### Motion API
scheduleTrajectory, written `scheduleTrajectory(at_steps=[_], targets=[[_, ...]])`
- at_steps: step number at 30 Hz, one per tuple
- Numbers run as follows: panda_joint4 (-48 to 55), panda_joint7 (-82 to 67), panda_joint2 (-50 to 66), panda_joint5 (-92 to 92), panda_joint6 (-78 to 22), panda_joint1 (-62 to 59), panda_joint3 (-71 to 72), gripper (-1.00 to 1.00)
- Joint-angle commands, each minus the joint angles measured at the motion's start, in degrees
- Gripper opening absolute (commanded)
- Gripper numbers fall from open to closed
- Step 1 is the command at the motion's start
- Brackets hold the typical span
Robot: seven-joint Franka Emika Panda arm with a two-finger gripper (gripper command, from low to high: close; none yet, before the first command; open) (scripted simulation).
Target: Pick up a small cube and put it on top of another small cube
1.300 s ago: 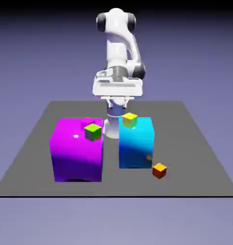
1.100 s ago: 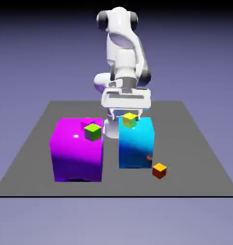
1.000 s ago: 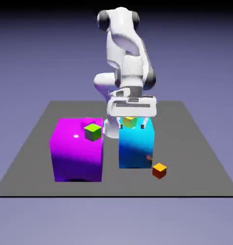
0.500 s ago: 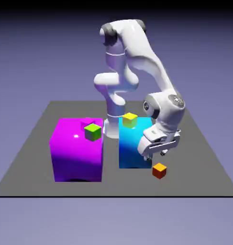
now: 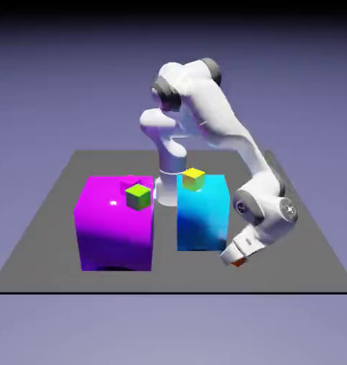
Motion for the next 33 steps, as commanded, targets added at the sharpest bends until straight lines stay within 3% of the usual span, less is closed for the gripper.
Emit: scheduleTrajectory(at_steps=[1,4,16,29,33], targets=[[1.27,-0.73,-1.44,1.18,-2.49,-0.13,0.92,-1.00],[4.12,-2.21,-5.61,5.90,-8.69,0.46,2.00,-1.00],[-1.71,-4.58,-30.44,28.88,-22.51,9.99,-13.62,-1.00],[-14.38,-14.15,-57.42,28.53,-33.97,7.92,-22.61,-1.00],[-16.92,-14.70,-57.41,26.16,-31.71,6.79,-21.79,-1.00]])
